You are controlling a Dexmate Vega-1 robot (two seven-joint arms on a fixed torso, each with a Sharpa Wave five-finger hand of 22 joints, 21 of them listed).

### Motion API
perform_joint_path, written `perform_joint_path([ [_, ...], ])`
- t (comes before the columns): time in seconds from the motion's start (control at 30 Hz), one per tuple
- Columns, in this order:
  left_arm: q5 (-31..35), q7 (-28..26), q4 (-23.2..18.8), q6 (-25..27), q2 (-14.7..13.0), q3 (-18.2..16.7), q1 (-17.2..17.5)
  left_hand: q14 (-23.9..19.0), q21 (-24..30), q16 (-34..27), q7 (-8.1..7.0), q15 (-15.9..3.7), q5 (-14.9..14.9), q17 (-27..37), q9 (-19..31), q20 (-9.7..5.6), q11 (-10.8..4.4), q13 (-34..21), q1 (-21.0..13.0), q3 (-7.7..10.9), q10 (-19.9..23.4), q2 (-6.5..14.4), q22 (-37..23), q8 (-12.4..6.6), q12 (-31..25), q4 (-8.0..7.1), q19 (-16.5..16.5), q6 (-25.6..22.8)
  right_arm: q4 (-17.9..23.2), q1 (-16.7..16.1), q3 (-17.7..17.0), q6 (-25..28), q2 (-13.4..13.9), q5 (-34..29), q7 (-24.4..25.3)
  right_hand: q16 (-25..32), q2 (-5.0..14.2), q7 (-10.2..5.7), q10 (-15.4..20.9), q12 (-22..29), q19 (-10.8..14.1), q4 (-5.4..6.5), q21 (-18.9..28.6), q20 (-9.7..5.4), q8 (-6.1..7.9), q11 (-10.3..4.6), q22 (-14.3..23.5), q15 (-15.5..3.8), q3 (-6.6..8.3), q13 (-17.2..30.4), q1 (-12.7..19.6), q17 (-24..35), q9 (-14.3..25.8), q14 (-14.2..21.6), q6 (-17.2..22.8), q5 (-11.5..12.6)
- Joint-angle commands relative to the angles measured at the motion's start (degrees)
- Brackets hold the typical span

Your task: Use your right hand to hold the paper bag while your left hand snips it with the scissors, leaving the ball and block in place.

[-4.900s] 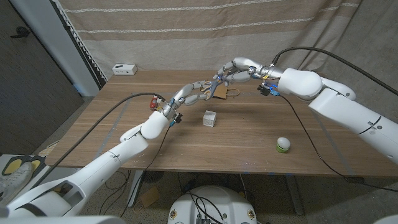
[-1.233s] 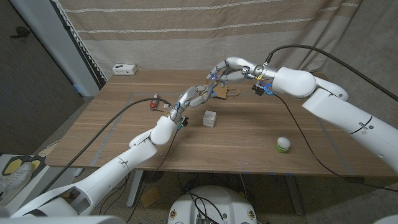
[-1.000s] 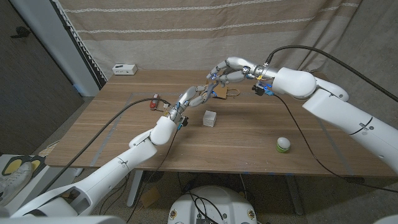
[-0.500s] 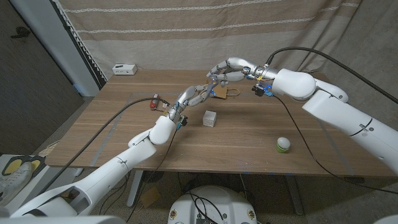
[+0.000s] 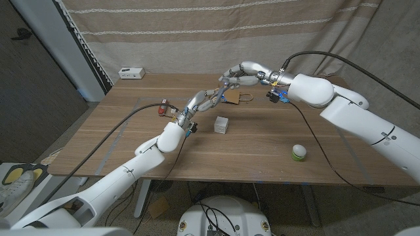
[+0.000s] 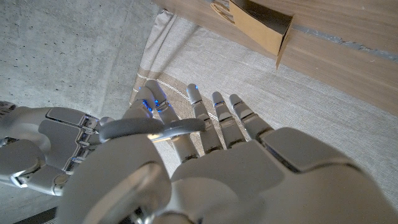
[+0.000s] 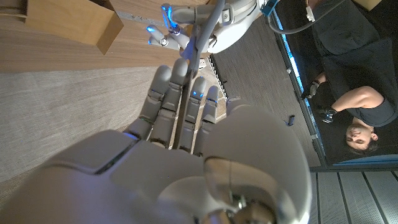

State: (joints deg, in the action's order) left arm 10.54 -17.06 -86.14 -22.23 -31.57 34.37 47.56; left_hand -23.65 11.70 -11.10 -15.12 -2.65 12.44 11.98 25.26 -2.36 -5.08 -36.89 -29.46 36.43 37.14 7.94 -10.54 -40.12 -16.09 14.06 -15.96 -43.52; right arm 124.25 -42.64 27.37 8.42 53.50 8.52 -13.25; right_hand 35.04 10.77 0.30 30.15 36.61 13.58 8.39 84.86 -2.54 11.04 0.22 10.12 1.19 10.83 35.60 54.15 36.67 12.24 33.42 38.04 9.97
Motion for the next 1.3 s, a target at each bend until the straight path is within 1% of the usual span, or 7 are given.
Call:
perform_joint_path([
  [0.03, 0.6, 0.08, -0.53, 0.39, 0.16, 0.32, -0.03, 0.34, 0.38, 0.18, 2.7, -10.14, -0.19, 0.02, -0.45, -8.44, -7.53, -0.19, 0.74, 12.06, 8.2, 0.22, -0.08, -9.98, -0.03, -10.81, -0.21, 3.61, -0.26, -2.1, -2.5, -0.7, 0.55, 1.16, 2.82, -1.27, -0.3, -0.02, -3.2, -1.44, -1.47, -0.85, -0.76, -4.04, 0.13, 0.9, 0.07, -7.55, -0.44, -0.45, -1.83, -0.24, 0.16, -7.1, -1.48, 0.27],
  [0.43, 1.06, 0.02, -0.46, 0.29, 0.39, 0.64, -0.29, 0.35, 0.34, 0.17, 2.73, -10.13, -0.28, -0.02, -1.41, -8.45, -7.53, 0.02, 2.12, 13.71, 8.39, 0.13, -0.05, -11.18, -0.19, -10.3, -0.24, 3.43, -0.55, -4.01, -5.17, -1.67, 0.97, 3.17, 5.31, -2.58, -1.68, 0.11, -7.36, -3.96, -4.95, -2.09, -3.29, -2.24, -0.25, 2.07, -0.27, -5.67, -1.97, -1.86, -4.94, -1.39, 0.1, -11.51, -5.34, 0.22],
  [0.67, 1.38, 0.01, -0.65, 0.57, 0.54, 0.88, -0.31, 0.38, 0.34, 0.18, 2.72, -10.12, -0.31, -0.04, -1.56, -8.44, -7.53, 0.14, 2.32, 13.98, 8.39, 0.07, -0.05, -11.37, -0.15, -10.17, -0.27, 3.46, -0.56, -5.03, -6.22, -1.91, 1.35, 3.9, 6.41, -3.15, -2.04, 0.28, -9.45, -5.38, -6.2, -2.83, -4.74, -1.42, -0.75, 1.93, -0.38, -4.5, -2.68, -2.88, -6.2, -2.26, 0.09, -13.21, -9.21, 0.26],
  [0.77, 1.35, 0.04, -0.88, 0.87, 0.54, 0.88, -0.2, 0.4, 0.33, 0.2, 2.73, -10.15, -0.33, -0.09, -1.91, -8.41, -7.53, 0.21, 2.43, 14.34, 8.55, 0.01, -0.04, -11.51, -0.21, -9.89, -0.28, 3.37, -0.69, -5.43, -6.57, -1.92, 1.22, 4.63, 6.77, -3.33, -1.92, 0.58, -12.17, -7.12, -6.41, -3.79, -5.87, -0.65, -1.28, 1.84, -0.34, -4.22, -3.05, -4.19, -7.09, -3.27, 0.02, -13.72, -15.67, 0.44],
  [0.9, 1.46, -0.12, -1.14, 1.12, 0.49, 0.88, 0.01, 0.4, 0.31, 0.2, 2.75, -10.16, -0.31, -0.13, -2.54, -8.38, -7.52, 0.37, 2.64, 14.8, 8.69, -0.11, -0.03, -11.68, -0.23, -9.5, -0.29, 3.24, -0.81, -5.75, -6.86, -2.2, 1.3, 5.14, 7.01, -3.5, -1.7, 1.41, -13.38, -8.23, -6.4, -4.41, -6.92, -0.24, -1.38, 2.56, -0.25, -4.08, -3.5, -5.51, -8.49, -4.23, -0.1, -14.44, -23.02, 0.42],
  [1.03, 1.55, -0.28, -1.61, 1.39, 0.38, 0.83, 0.33, 0.38, 0.31, 0.21, 2.77, -10.19, -0.31, -0.17, -2.84, -8.36, -7.55, 0.75, 2.71, 15.21, 8.82, -0.09, -0.02, -11.97, -0.12, -9.17, -0.34, 2.95, -0.81, -6.24, -7.27, -2.58, 1.5, 5.66, 7.24, -3.7, -1.62, 1.55, -14.41, -8.9, -6.61, -4.62, -7.44, 0.0, -1.37, 2.83, -0.22, -3.9, -3.69, -6.12, -9.21, -4.67, -0.13, -15.05, -26.43, 0.41],
  [1.3, 1.61, -0.35, -2.63, 2.1, 0.1, 0.7, 0.91, 0.31, 0.3, 0.19, 2.81, -10.16, -0.46, -0.2, -3.59, -8.33, -7.57, 0.94, 3.03, 15.73, 9.29, -0.12, -0.02, -12.16, -0.34, -8.86, -0.42, 2.66, -0.7, -7.5, -8.3, -3.27, 1.57, 6.89, 8.19, -4.31, -1.66, 1.68, -15.8, -9.76, -7.09, -4.71, -8.12, 0.43, -0.83, 3.21, -0.2, -3.4, -4.06, -6.86, -10.31, -5.26, -0.19, -16.54, -28.28, 0.38],
])
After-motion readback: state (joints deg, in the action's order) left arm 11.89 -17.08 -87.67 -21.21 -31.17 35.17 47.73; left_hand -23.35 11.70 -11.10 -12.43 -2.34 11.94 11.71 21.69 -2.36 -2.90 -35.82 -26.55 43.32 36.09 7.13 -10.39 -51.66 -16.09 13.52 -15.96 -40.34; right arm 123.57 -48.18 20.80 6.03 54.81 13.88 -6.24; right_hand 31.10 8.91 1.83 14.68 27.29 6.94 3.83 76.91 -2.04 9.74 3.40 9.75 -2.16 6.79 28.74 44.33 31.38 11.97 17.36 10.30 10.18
